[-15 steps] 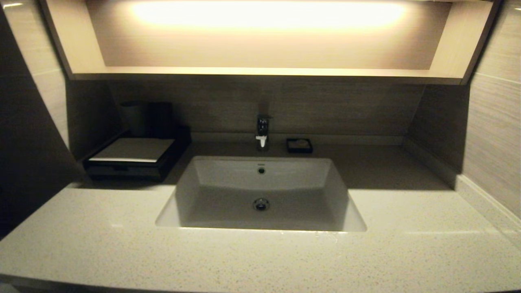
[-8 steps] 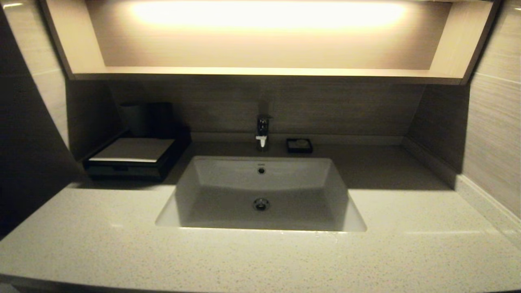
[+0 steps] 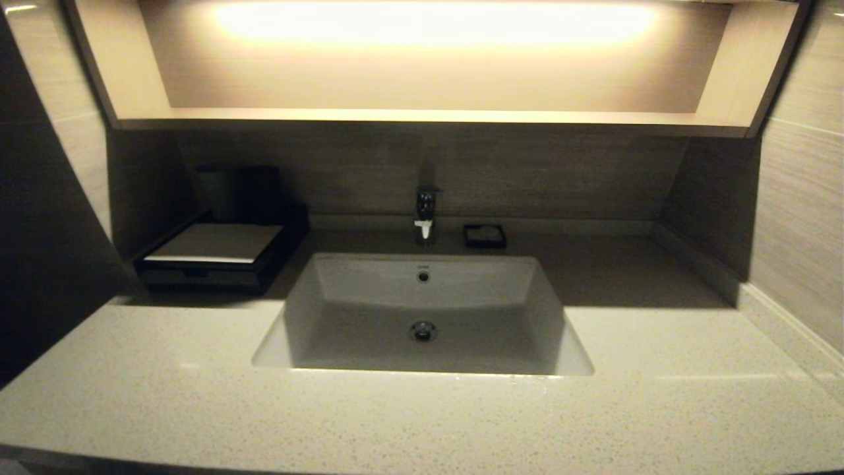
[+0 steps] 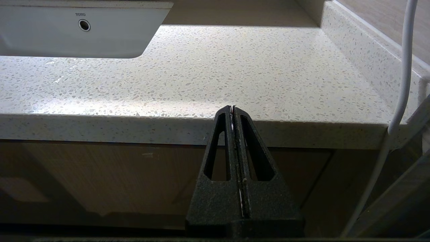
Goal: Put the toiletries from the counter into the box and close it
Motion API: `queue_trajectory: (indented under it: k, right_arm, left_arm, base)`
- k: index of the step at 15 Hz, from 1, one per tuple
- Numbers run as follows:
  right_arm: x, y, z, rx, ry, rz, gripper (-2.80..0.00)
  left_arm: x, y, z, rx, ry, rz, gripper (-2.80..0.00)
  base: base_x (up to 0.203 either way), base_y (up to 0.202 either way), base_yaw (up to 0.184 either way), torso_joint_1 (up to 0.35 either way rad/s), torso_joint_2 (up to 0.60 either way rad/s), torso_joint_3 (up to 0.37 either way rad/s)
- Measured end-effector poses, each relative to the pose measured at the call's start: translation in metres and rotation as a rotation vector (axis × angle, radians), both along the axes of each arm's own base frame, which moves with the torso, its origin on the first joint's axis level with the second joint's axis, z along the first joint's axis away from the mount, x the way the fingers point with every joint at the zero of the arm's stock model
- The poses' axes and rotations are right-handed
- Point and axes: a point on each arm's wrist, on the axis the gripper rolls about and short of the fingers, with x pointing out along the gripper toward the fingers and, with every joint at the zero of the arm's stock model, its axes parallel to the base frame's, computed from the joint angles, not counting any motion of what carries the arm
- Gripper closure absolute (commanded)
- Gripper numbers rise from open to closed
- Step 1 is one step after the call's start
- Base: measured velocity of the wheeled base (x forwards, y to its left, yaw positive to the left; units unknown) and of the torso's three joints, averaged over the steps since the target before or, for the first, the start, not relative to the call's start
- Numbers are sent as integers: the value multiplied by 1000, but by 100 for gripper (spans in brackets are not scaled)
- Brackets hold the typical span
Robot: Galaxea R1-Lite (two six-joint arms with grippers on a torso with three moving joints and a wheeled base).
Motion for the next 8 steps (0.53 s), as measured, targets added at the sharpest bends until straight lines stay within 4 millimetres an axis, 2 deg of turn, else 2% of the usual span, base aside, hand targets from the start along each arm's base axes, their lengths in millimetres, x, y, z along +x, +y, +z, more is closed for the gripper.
queue_trajectory:
  k: [8]
  right_arm:
    - [0,0,0,0,0,0,0]
  left_arm:
    - [0,0,0,0,0,0,0]
  base:
    - [0,0,0,0,0,0]
